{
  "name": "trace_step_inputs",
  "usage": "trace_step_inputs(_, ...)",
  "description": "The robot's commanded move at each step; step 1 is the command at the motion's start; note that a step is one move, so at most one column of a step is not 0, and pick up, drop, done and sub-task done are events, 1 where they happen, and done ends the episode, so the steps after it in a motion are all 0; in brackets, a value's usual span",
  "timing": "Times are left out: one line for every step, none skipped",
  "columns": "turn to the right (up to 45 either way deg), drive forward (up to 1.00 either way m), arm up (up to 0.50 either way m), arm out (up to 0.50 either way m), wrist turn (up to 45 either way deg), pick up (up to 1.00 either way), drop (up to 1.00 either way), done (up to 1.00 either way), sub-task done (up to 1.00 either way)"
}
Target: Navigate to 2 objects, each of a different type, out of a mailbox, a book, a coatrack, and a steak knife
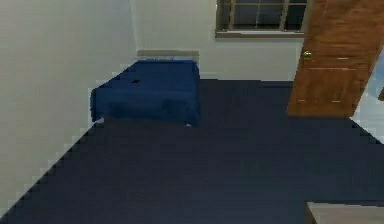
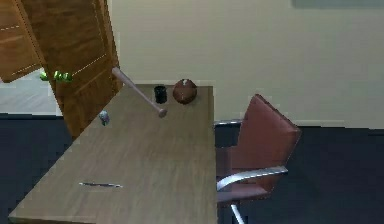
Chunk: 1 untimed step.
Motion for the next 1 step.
trace_step_inputs(-45.0, 0.0, 0.0, 0.0, 0.0, 0.0, 0.0, 0.0, 0.0)
